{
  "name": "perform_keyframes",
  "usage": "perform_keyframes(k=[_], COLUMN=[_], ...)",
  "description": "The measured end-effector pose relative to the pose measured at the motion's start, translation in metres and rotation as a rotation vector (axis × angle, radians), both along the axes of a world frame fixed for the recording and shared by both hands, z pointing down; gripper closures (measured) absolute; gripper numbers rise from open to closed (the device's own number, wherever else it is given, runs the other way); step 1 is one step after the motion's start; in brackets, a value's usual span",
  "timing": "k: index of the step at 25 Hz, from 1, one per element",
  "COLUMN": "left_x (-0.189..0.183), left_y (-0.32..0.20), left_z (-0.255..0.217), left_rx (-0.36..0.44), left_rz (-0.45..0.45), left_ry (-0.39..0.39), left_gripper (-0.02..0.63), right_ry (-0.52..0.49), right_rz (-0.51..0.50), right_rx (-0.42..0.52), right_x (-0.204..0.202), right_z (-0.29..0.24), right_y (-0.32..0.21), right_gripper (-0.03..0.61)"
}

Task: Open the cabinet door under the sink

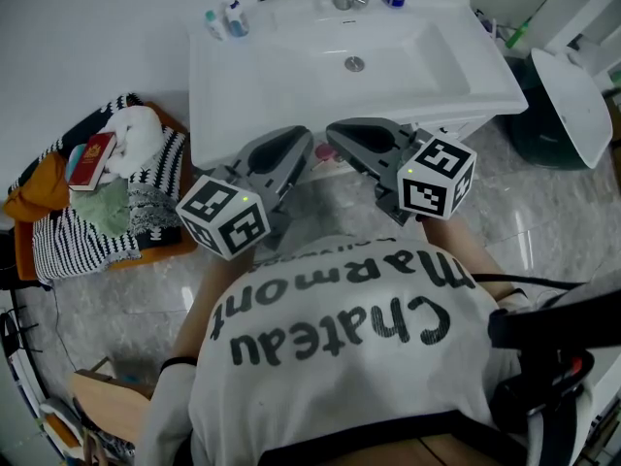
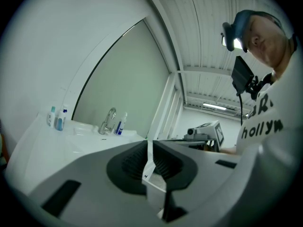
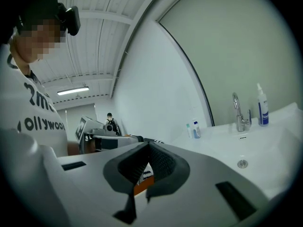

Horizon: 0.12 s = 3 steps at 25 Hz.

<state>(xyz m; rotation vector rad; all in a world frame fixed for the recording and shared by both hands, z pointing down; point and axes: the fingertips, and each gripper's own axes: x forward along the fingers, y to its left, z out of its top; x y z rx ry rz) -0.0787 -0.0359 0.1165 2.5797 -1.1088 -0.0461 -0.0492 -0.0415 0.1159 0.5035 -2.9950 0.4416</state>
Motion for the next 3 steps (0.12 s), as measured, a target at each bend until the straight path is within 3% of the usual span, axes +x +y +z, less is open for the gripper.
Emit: perform_keyframes(k=[3], left_x=[-0.0019], left_y=[-0.0019], left_z=[0.0009], left_rx=[0.000], left_rz=[-0.001], left_ry=[0.000], left_gripper=[0.578], right_ry=[0.006], right_rz=[0.007], right_rx=[-0.006], right_x=[-0.0010], right_z=[0.0027], right_y=[-0.0033], right_gripper=[0.568])
